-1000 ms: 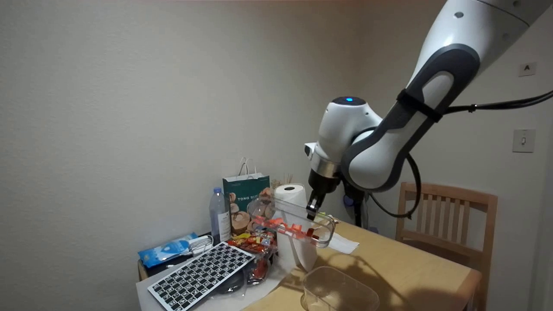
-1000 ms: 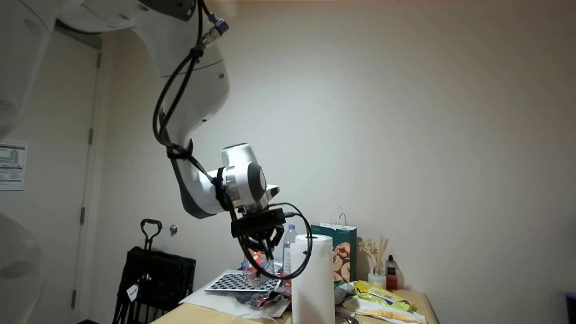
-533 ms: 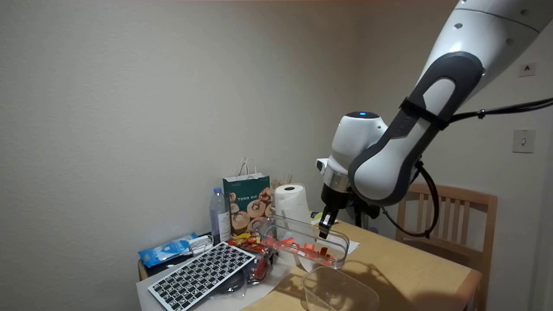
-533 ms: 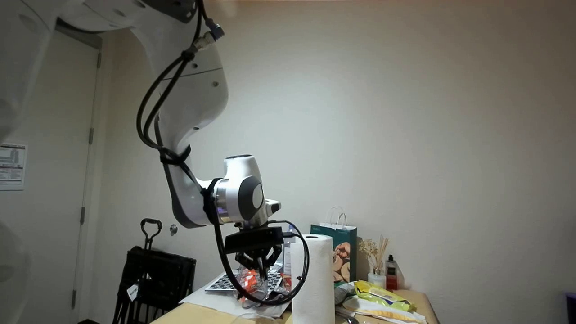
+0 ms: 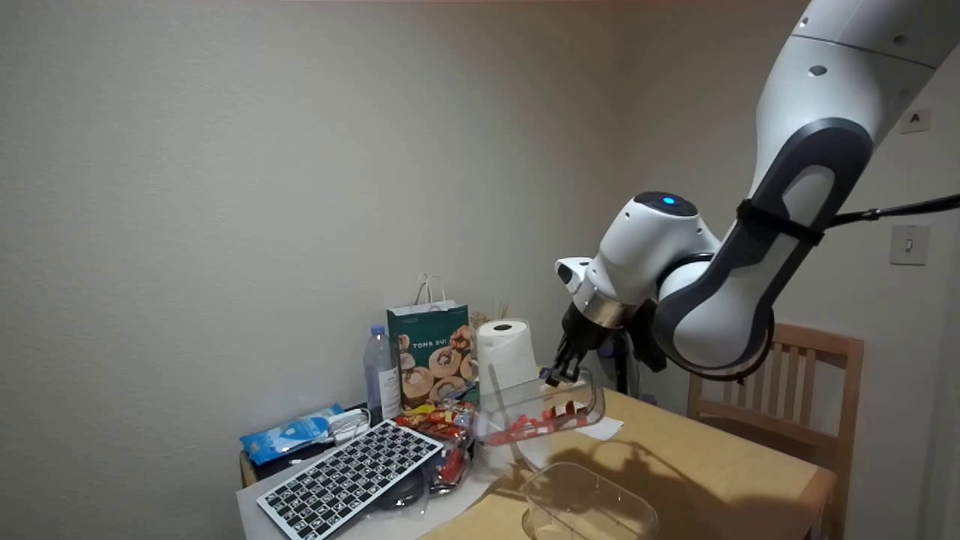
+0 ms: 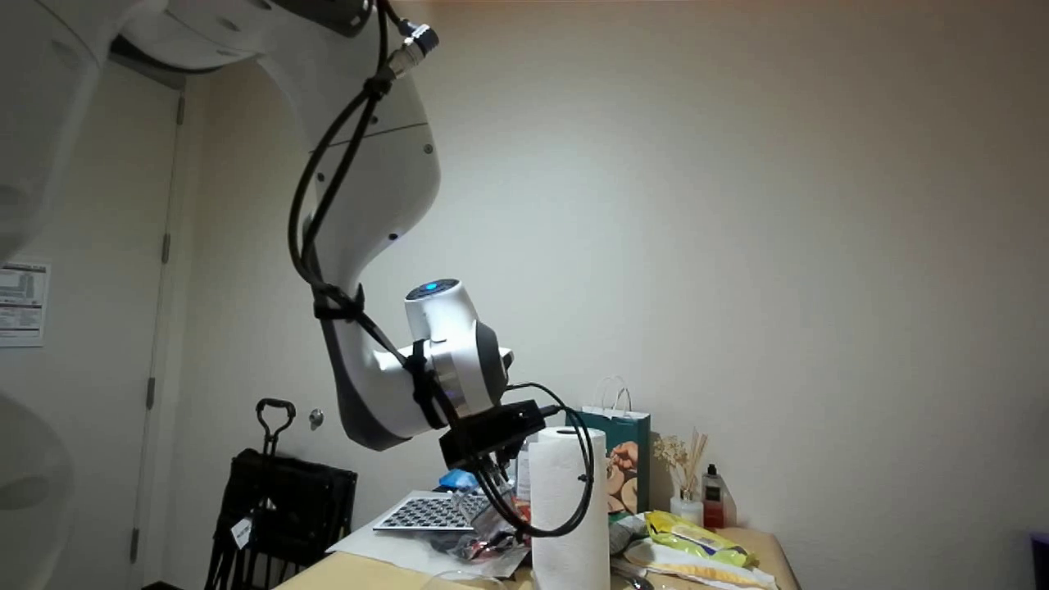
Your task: Pour the content from one plastic container to another
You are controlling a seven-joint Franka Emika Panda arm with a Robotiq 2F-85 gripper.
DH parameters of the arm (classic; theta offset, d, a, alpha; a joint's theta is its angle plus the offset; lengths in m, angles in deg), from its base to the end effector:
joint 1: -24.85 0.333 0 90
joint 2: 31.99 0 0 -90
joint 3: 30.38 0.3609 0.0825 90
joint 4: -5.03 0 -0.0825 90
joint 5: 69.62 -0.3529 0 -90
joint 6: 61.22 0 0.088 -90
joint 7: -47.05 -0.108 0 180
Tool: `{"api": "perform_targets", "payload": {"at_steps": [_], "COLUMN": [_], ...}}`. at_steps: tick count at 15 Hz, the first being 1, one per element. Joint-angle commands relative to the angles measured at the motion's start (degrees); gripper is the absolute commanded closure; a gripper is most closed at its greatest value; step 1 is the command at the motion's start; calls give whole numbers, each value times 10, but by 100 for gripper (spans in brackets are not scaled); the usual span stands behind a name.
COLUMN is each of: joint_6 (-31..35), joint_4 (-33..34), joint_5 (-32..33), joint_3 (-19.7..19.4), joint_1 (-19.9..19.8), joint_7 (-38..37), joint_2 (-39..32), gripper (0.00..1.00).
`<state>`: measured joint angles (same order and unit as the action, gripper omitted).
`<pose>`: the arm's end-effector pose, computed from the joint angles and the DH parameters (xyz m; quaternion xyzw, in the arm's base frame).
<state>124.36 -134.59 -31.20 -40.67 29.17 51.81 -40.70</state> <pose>0.5126 0.0099 0.3759 0.8965 0.3160 0.2890 0.1140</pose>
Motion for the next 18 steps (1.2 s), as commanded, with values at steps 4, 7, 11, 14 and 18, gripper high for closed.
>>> {"api": "perform_targets", "payload": {"at_steps": [4, 7, 11, 14, 18], "joint_6": [61, 60, 60, -19, -178], "joint_4": [2, 2, 2, 7, 11], "joint_5": [47, 47, 47, 52, 153], "joint_3": [-43, -38, -38, -63, -125], "joint_1": [7, 9, 9, 32, 65], "joint_7": [10, 9, 9, 23, -20], "joint_2": [-8, -8, -8, 11, 47], "gripper": [93, 93, 93, 61, 36]}}
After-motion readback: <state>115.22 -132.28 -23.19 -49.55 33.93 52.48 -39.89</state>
